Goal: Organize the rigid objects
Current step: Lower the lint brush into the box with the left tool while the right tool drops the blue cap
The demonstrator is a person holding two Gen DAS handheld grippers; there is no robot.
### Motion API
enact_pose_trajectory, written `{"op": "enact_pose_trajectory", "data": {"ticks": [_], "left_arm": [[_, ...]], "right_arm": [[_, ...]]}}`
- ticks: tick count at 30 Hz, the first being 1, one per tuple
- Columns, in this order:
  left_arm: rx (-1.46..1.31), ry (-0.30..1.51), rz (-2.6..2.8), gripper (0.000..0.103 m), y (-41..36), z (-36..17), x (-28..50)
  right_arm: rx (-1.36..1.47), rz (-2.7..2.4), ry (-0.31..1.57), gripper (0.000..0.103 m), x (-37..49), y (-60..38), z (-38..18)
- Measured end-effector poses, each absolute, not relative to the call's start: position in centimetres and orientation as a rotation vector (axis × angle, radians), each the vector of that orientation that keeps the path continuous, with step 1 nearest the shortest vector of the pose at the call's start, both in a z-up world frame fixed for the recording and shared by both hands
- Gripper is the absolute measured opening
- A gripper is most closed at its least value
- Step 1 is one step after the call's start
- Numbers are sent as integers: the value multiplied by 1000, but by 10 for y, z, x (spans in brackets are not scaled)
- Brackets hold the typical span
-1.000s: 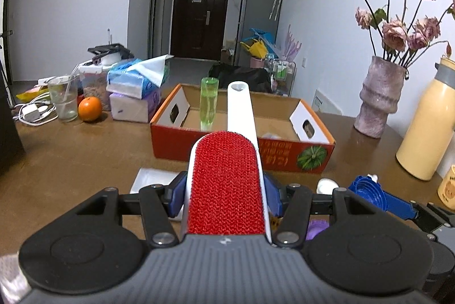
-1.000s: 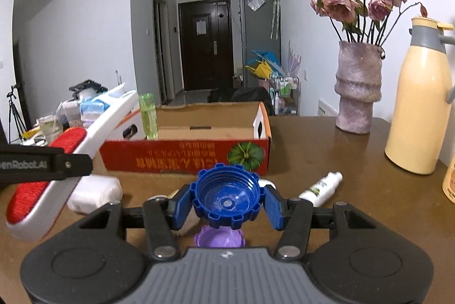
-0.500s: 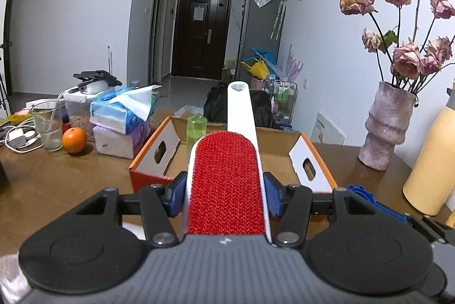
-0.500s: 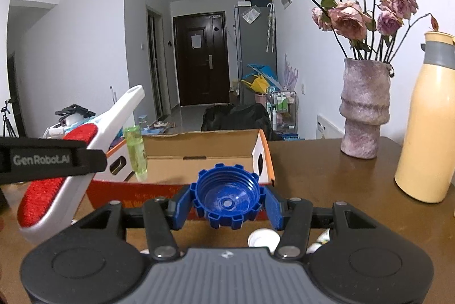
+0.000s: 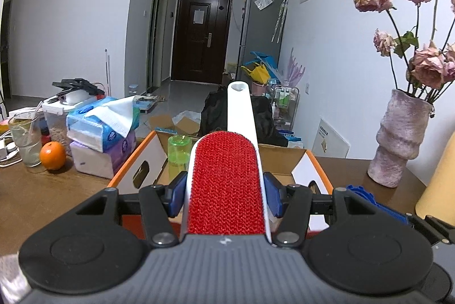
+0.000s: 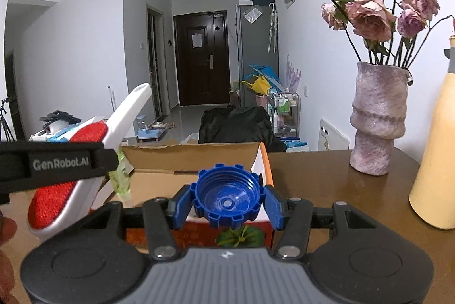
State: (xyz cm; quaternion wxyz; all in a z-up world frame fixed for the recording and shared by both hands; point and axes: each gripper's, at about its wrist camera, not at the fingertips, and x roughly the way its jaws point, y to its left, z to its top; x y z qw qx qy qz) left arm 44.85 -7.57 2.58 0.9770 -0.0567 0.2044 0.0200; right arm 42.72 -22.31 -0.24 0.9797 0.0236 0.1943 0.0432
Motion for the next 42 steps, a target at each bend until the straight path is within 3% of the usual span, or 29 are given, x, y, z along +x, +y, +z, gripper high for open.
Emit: {"op": "enact_pose_trajectory", "data": {"ticks": [22,37,39,40,42], "left_arm": [[-12,384,66,57,-84,5,547],[3,419,44,59,-82,-3,563],[12,402,61,70,-80,-2,560],[17,390,66,76,-79,0,558],[31,357,99,99,-78,3,552]], "right_arm": [[18,91,403,53,520,-217,-11],[1,103,446,54,542,-213,-22],[6,103,461,54,544,-215,-23],[8,99,469,62,546,-217,-23],[20,82,473,84,547,-219,-24]]}}
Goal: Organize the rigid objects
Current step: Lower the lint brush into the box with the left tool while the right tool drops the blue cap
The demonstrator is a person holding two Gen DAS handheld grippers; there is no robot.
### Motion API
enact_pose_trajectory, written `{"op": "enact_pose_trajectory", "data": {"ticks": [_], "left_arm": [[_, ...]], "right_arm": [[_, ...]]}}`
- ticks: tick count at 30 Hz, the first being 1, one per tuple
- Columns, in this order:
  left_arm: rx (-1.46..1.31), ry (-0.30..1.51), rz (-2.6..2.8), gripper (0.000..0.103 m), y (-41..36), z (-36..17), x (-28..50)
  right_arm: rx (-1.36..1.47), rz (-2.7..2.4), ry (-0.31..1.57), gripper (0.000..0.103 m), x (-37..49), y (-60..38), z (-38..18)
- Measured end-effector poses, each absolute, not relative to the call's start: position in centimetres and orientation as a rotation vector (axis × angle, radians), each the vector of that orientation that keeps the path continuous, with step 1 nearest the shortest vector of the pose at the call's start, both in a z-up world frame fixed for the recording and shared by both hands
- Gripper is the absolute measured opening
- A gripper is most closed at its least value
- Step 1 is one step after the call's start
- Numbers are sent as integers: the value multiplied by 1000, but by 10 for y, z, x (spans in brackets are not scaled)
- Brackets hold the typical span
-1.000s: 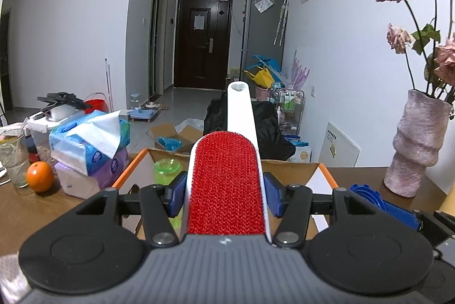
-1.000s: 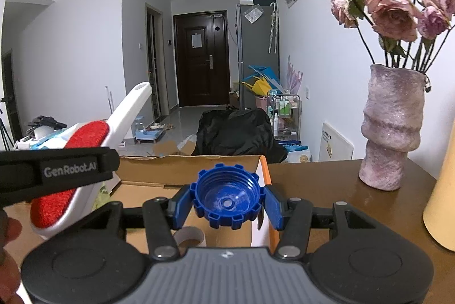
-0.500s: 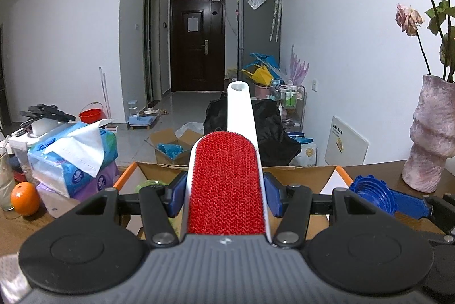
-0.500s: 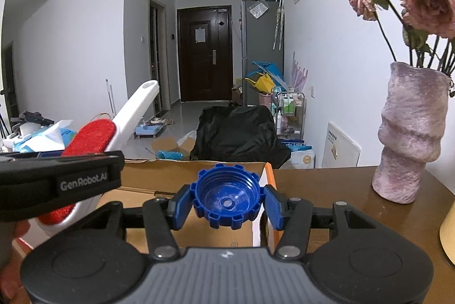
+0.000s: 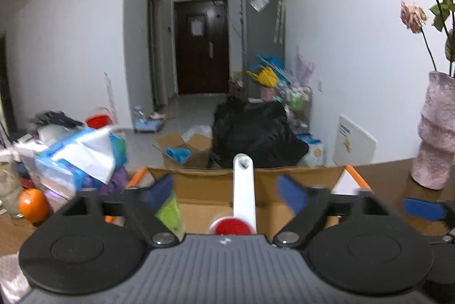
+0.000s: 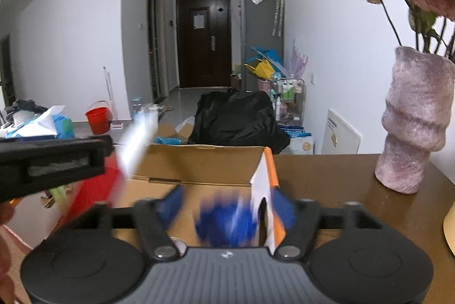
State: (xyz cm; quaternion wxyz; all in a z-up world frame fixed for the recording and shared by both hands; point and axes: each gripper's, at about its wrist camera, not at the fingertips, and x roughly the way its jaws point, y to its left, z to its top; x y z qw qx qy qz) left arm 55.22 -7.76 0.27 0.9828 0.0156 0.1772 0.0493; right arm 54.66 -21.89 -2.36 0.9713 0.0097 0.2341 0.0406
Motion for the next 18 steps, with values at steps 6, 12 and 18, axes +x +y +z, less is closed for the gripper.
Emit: {"op": "enact_pose_trajectory", "data": {"ticks": [6,12,18], "left_arm": [[49,312,105,103,-75,9,542],[48,327,108,103,-71,8,541],[41,347,106,103,-68,7,538]], "right_arm": [[47,63,475,103,546,-225,-23],[35,58,487,103,547,-223,-24],[31,60,485,103,545,-223,-23]]}}
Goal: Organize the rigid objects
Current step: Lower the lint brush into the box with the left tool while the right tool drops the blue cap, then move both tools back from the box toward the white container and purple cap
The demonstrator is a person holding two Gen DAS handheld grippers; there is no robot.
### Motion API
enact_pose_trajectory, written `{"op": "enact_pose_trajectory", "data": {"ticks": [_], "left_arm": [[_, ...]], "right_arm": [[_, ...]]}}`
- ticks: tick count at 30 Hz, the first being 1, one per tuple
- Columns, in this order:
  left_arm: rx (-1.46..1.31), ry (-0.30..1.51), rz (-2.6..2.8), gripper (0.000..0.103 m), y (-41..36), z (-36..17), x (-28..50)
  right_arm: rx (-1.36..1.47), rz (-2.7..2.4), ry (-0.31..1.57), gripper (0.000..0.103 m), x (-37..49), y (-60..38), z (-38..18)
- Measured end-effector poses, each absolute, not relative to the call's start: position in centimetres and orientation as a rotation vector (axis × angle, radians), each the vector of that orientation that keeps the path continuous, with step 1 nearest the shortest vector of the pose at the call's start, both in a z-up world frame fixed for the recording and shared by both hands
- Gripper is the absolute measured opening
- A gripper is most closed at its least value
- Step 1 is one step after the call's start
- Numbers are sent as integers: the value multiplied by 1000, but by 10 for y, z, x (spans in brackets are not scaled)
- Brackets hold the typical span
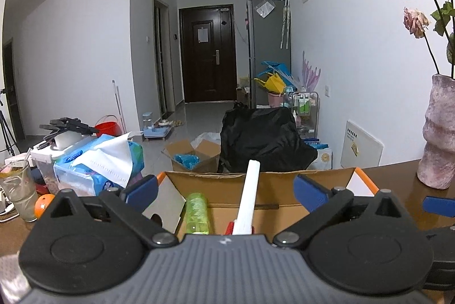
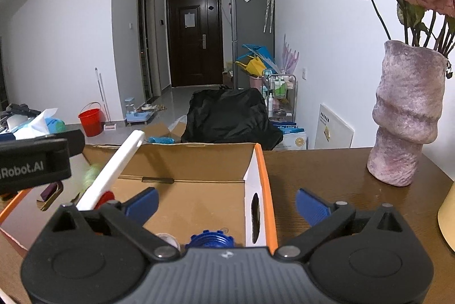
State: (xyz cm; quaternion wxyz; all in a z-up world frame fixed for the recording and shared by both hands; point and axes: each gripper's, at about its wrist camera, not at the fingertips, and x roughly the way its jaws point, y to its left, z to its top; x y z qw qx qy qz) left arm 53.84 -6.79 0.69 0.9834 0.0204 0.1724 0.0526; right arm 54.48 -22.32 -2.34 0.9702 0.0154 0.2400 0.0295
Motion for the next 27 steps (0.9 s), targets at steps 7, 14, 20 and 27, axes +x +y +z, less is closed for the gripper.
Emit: {"op": "enact_pose_trajectory", "data": {"ticks": [7,14,20,27], "left_arm": [[34,347,99,103,-62,10,529],[28,344,94,103,-55,14,513],[28,340,99,103,-46,15,500],[25,343,111,103,-34,14,482]], "right_arm": [[26,70,476,103,534,-225,-19],[11,73,468,103,520,-227,-18],[8,77,434,103,502,-229,-15],[6,71,411,103,482,-232,-12]]}}
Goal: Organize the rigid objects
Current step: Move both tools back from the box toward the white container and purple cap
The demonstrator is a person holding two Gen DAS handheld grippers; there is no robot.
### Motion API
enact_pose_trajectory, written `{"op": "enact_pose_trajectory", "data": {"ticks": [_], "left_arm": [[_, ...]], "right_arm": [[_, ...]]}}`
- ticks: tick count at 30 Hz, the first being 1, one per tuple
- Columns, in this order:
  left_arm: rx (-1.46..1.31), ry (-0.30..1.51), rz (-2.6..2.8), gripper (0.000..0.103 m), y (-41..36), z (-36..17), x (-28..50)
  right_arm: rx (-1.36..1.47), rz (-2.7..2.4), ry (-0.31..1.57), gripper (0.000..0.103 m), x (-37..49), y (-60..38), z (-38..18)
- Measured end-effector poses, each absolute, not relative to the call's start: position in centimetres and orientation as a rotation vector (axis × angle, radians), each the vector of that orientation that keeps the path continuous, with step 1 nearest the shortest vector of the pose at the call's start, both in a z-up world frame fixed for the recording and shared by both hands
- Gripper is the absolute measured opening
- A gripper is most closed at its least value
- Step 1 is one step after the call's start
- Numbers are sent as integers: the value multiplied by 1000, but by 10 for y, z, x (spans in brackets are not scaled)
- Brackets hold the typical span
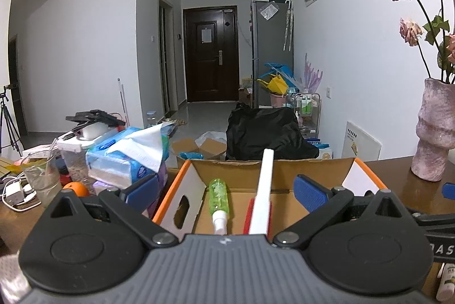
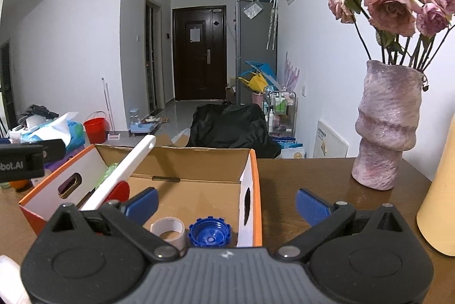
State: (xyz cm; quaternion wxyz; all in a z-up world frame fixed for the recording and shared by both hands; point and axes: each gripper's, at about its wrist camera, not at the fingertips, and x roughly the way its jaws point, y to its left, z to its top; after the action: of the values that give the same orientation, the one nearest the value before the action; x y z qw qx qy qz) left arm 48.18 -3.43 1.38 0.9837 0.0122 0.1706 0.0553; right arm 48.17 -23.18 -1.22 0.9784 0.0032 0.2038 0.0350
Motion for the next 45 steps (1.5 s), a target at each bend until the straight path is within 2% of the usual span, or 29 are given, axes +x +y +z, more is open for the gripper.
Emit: {"op": "enact_pose_trajectory", "data": {"ticks": [45], "left_arm": [[25,478,160,103,6,-23,340]], "right_arm": [[-51,64,487,103,323,-223,-43]]}}
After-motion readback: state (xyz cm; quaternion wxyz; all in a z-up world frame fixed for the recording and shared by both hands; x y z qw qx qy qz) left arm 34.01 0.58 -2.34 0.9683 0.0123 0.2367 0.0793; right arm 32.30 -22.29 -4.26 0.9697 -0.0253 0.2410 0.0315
